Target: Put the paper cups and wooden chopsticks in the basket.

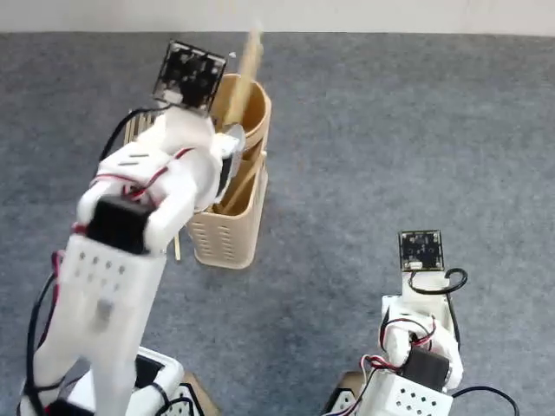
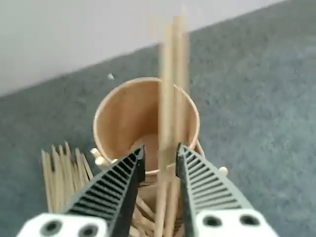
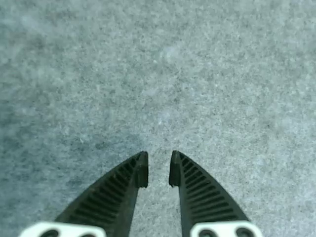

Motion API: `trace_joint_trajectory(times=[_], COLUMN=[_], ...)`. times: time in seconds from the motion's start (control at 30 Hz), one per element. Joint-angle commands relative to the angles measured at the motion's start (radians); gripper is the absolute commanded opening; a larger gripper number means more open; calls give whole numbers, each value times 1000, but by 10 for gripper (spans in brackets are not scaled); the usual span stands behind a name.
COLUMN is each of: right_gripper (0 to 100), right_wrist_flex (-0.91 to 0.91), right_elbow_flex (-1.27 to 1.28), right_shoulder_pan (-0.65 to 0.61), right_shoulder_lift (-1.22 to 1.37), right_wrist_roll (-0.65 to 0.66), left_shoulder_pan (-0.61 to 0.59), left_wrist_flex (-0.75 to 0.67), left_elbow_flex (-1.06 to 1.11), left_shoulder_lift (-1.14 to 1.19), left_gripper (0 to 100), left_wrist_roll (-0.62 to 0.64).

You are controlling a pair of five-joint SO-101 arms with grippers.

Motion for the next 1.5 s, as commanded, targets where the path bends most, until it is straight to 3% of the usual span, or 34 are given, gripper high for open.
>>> trace_joint_trajectory(times=[0.0, 0.1, 0.2, 0.3, 0.4, 0.6, 0.9, 1.2, 1.47], right_gripper=[88, 88, 88, 88, 88, 88, 88, 88, 88], right_wrist_flex=[1, 1, 1, 1, 1, 1, -1, -2, -2], right_elbow_flex=[156, 156, 156, 156, 156, 156, 156, 156, 156], right_shoulder_pan=[15, 15, 15, 15, 15, 15, 12, 12, 13], right_shoulder_lift=[-2, -2, -2, -2, -2, -2, -2, -2, -2], right_wrist_roll=[9, 9, 9, 9, 9, 9, 9, 9, 9], left_shoulder_pan=[-28, -116, -278, -472, -541, -542, -529, -536, -550], left_wrist_flex=[-5, -5, 2, -3, -5, 12, 224, 261, 261], left_elbow_flex=[-13, -15, -7, 59, 102, 7, -320, -538, -631], left_shoulder_lift=[-180, -292, -311, -214, -16, 426, 872, 1101, 1133], left_gripper=[127, 123, 123, 123, 123, 122, 122, 122, 127], left_wrist_roll=[-71, -103, -124, -123, -147, -281, -400, -410, -410])
